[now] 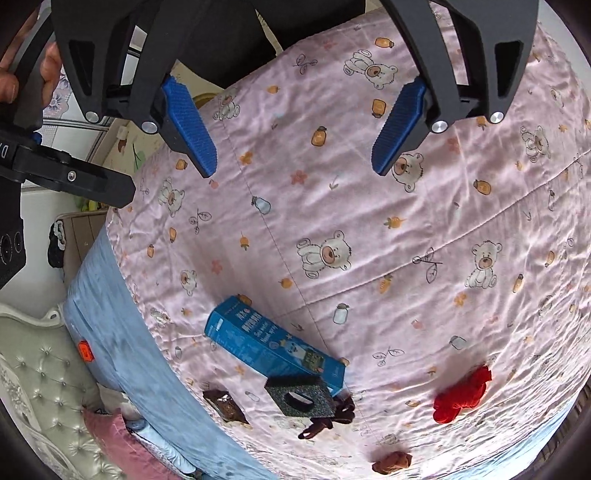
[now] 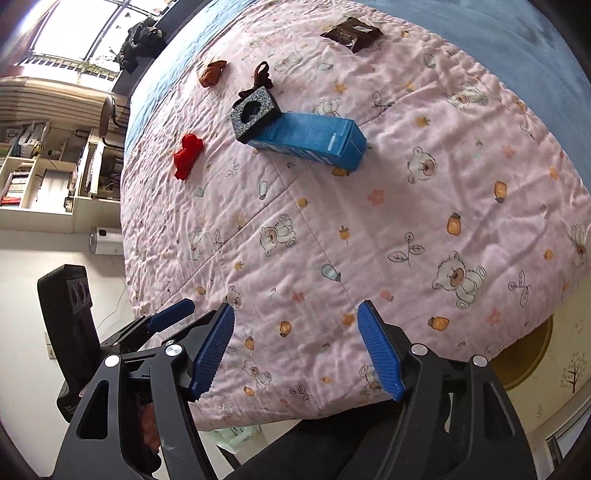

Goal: Collect trash
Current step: 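Move both tools back over the quilt toward the blue box, then grasp the black foam square with the right gripper while the left grasps the blue box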

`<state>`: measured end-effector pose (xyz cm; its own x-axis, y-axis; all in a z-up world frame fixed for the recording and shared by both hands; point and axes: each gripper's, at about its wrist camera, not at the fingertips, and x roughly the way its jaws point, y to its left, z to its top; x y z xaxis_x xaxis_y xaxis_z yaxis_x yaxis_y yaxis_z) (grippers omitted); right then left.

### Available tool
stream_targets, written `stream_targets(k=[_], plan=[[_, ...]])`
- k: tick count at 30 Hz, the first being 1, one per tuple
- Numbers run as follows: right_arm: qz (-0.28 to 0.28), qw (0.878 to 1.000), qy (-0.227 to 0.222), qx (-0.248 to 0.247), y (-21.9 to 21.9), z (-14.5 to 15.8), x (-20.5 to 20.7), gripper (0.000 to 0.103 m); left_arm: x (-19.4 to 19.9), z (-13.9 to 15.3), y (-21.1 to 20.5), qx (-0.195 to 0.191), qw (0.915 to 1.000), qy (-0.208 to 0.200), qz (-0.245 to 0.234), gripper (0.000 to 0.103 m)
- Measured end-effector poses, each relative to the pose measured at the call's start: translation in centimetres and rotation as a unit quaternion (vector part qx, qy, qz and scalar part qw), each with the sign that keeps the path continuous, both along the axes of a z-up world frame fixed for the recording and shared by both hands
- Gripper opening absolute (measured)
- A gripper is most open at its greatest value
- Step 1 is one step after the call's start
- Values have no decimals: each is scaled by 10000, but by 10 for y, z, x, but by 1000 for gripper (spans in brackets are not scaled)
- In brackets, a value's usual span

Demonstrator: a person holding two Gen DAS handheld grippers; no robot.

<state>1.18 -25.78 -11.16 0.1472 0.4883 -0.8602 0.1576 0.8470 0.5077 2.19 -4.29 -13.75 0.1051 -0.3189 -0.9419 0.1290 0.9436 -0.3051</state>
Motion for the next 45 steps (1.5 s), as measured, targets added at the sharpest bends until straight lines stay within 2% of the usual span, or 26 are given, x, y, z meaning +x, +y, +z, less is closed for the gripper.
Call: stream_targets(k=[7,9,14,28,30,39,42,44,45], plan=[[315,9989,-232,-241,9,6,58,80,26,1,5,21,9993,3,381,87],[439,9981,-257,-347,12,5,77,81,35,0,7,119,9985,54,535,89],[844,9943,-399,-512,22,4,124,81,56,-7,9,24,9946,202,1017,89],[1612,9837,-229,-757,49,-42,225,72,108,-41,-1,-206,9828,586,1740,89],[1683,9825,-176,-773,53,-51,234,69,113,-46,-2,-200,9821,635,1762,89],[1675,9830,104,-750,52,-80,255,67,129,-55,-10,-268,9796,809,1822,89],[1636,9848,263,-520,50,-90,258,53,134,-57,-15,-304,9788,868,1828,89],[1635,9853,241,-425,49,-91,258,31,136,-59,-18,-308,9784,911,1832,89],[1634,9856,191,-391,48,-90,258,28,137,-60,-20,-293,9784,933,1824,89]])
